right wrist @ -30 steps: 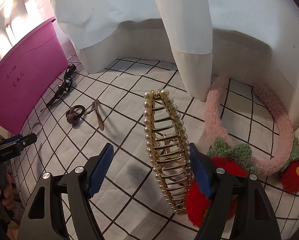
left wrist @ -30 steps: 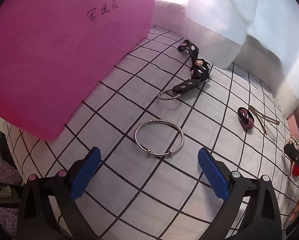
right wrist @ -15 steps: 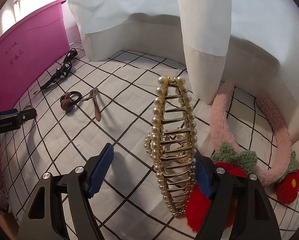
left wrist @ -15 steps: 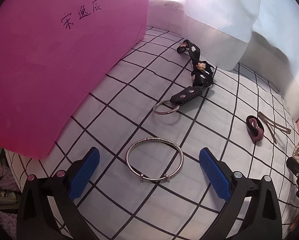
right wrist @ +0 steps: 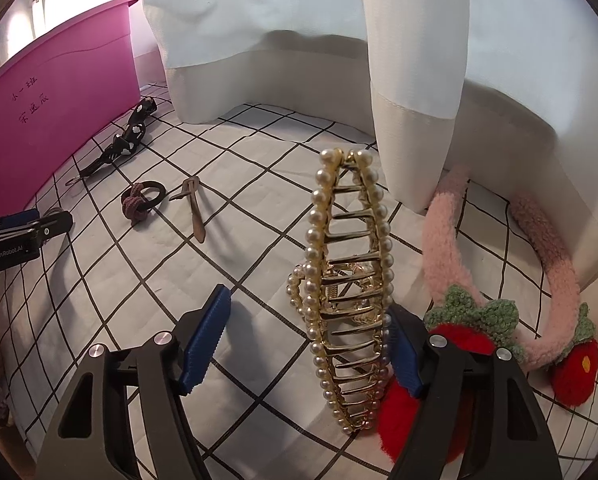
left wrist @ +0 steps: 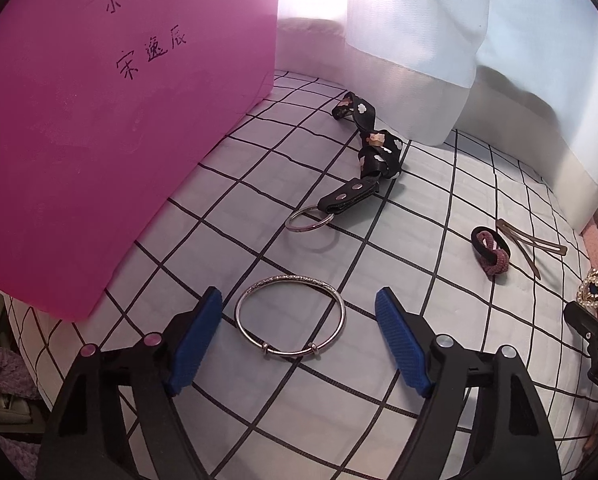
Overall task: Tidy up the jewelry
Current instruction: 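Grasp the silver bangle with left tool while right tool grasps pearl clip, then carry the silver bangle and pearl clip over the pink tub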
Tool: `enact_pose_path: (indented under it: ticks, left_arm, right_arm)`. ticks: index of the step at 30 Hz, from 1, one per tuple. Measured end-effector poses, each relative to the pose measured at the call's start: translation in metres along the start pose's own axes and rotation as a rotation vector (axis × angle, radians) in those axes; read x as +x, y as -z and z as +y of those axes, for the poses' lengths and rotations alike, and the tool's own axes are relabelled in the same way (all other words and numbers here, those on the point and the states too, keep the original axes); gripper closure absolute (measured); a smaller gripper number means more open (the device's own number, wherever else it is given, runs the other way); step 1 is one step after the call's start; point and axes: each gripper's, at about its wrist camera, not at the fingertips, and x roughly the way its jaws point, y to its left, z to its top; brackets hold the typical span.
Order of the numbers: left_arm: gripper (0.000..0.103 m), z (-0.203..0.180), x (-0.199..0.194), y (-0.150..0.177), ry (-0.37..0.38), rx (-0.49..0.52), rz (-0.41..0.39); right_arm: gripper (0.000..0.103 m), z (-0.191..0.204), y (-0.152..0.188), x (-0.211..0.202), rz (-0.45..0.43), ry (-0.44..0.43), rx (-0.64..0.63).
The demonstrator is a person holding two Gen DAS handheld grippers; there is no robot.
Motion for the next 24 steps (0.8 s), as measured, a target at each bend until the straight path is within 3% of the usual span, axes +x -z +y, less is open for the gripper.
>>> enact_pose_path:
  ticks: [2,5,13,15,24]
  left_arm:
    - [0.047,-0.002,-0.003,0.002,0.008,0.009,-0.006]
    - [0.050,-0.001,-0.005,0.004,0.016,0.008,-0.007]
    - [0.050,0.000,-0.017,0.010,0.052,-0.006,0.013]
    - [0.050,-0.004,-0.025,0.013,0.057,-0.002,0.011]
    - [0.050,-0.014,-0.050,0.018,0.096,0.003,0.001]
  right_arm:
    - [0.045,0.002,0.001,-0.002,-0.005,-0.005,-0.007]
    - [0.061,0.007,0.001,-0.004,-0.011,-0.006,-0.022]
    - [0.062,0.007,0.001,-0.011,-0.006,-0.074,0.018]
    - [0.071,0.006,0.000,-0.014,-0.002,-0.086,0.025]
    - [0.071,0.004,-0.002,-0.031,-0.009,-0.133,0.057]
